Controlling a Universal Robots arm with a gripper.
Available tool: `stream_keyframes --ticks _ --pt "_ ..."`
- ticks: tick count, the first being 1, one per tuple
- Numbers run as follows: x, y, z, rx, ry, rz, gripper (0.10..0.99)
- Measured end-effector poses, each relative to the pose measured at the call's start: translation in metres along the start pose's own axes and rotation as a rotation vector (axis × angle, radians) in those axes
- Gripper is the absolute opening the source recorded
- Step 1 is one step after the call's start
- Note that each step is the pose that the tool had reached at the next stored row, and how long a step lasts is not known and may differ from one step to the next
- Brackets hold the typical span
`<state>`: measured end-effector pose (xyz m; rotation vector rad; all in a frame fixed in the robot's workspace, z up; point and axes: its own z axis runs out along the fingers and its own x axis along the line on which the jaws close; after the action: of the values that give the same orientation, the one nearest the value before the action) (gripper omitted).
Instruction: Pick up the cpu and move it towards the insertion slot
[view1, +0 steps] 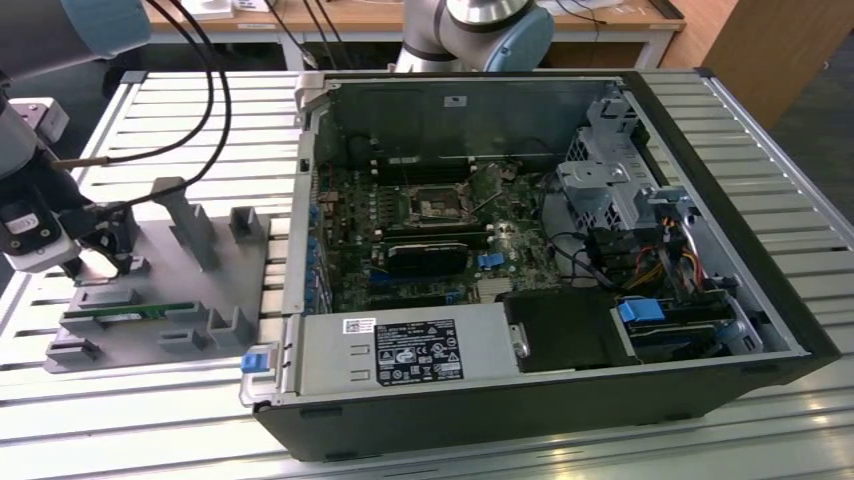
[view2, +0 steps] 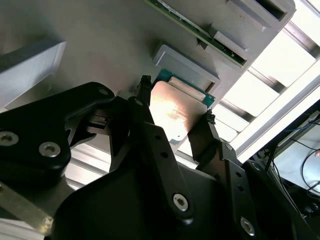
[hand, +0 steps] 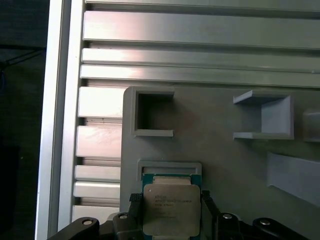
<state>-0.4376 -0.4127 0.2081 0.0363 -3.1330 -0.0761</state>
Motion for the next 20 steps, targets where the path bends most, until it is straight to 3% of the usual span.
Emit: stream_keyframes --ticks 20 --pt "0.0 0.0018 -0.006 0.0 0.0 0.0 0.545"
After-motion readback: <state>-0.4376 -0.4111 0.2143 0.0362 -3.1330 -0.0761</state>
